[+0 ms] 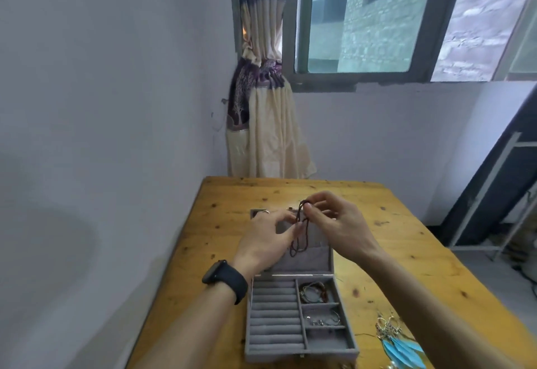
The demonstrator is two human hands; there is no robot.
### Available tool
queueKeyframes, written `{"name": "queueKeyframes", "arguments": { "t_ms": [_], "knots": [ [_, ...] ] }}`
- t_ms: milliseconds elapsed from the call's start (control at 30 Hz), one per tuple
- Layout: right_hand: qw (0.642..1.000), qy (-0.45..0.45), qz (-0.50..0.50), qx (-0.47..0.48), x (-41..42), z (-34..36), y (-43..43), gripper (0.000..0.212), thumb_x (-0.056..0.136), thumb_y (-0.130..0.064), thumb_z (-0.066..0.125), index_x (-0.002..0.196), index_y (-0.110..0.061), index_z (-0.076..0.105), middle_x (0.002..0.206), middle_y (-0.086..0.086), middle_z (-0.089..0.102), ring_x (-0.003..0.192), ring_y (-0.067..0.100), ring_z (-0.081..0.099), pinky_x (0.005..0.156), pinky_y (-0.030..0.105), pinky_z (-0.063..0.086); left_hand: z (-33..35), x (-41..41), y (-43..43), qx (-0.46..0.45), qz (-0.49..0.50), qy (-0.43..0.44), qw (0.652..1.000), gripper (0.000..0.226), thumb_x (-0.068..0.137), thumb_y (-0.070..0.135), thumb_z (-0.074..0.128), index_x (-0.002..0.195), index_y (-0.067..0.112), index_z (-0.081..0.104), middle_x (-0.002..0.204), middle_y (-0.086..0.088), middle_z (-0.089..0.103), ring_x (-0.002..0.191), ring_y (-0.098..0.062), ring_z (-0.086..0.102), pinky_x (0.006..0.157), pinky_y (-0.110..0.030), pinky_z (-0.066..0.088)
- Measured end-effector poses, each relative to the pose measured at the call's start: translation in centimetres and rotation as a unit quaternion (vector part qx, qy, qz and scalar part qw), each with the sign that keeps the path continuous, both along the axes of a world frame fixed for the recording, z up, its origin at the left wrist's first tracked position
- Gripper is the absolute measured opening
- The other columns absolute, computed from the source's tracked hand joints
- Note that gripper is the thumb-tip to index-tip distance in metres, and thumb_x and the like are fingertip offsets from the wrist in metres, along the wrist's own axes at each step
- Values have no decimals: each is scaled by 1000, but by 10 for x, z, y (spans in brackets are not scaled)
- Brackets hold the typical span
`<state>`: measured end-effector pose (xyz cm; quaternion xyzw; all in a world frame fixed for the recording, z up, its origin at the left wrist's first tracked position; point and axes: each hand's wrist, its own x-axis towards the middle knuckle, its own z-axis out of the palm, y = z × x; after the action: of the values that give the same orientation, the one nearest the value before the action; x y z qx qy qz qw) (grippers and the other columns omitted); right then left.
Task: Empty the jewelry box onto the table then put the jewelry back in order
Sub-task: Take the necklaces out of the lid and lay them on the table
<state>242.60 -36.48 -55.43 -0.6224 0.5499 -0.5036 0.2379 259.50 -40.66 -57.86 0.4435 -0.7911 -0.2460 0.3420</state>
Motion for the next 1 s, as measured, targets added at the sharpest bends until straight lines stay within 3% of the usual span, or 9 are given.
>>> {"name": "queueKeyframes", "arguments": {
  "t_ms": [100,267,367,500,600,700,867,933,1000],
  "knots": [
    [1000,3,-24,-5,-9,11,14,2,94,-25,68,94,-23,69,83,-5,71,76,5,67,68,23,55,12,1,13,55,-17,63,996,15,96,39,63,99,26,71,91,15,72,88,2,64,76,-15,49],
    [999,-15,-38,15,-26,12,42,6,96,-23,64,91,-23,67,84,0,71,77,10,67,68,27,55,28,4,32,99,-48,108,988,14,93,35,67,98,23,71,87,8,75,83,-2,68,74,-18,48],
    [998,-28,-37,34,-35,6,62,7,100,-21,59,96,-16,63,90,6,69,77,13,72,72,37,57,31,7,38,100,-60,49,992,11,90,38,71,95,28,72,84,6,72,75,-2,64,68,-20,52],
    [993,-64,-84,54,-56,-9,90,8,102,-21,54,102,-15,60,99,9,64,71,14,70,74,44,58,29,6,45,139,-99,-14,985,11,88,37,73,95,27,74,84,2,74,77,-12,68,78,-36,58],
    [989,-58,-107,83,-70,-23,111,8,100,-24,56,102,-18,61,100,7,64,65,11,61,65,37,54,37,-3,54,157,-116,-8,981,19,88,41,73,96,24,76,85,-1,74,78,-14,68,80,-40,57],
    [988,-71,-54,125,-79,-36,131,11,98,-26,59,104,-19,64,101,7,69,67,1,61,56,21,48,52,-21,63,168,-135,21,976,19,88,37,73,99,22,76,87,-2,74,77,-12,67,82,-41,57],
    [983,-5,48,180,-84,-41,150,57,77,-81,55,121,-45,59,96,-6,73,88,9,70,68,24,54,84,-67,82,138,-229,-93,959,22,85,48,72,95,30,78,88,-1,74,76,-9,63,77,-32,56],
    [985,4,53,163,-83,-37,153,47,82,-75,57,113,-40,63,91,-4,72,82,13,70,68,28,57,93,-85,88,138,-265,-124,946,22,85,48,71,96,30,78,89,-4,72,75,-8,61,75,-31,56],
    [990,-14,41,135,-88,-34,159,34,92,-55,57,100,-23,67,84,-1,70,73,15,68,69,33,58,99,-100,90,136,-276,-113,945,21,87,44,72,95,26,79,83,-4,70,72,-8,59,74,-31,56]
  ]
}}
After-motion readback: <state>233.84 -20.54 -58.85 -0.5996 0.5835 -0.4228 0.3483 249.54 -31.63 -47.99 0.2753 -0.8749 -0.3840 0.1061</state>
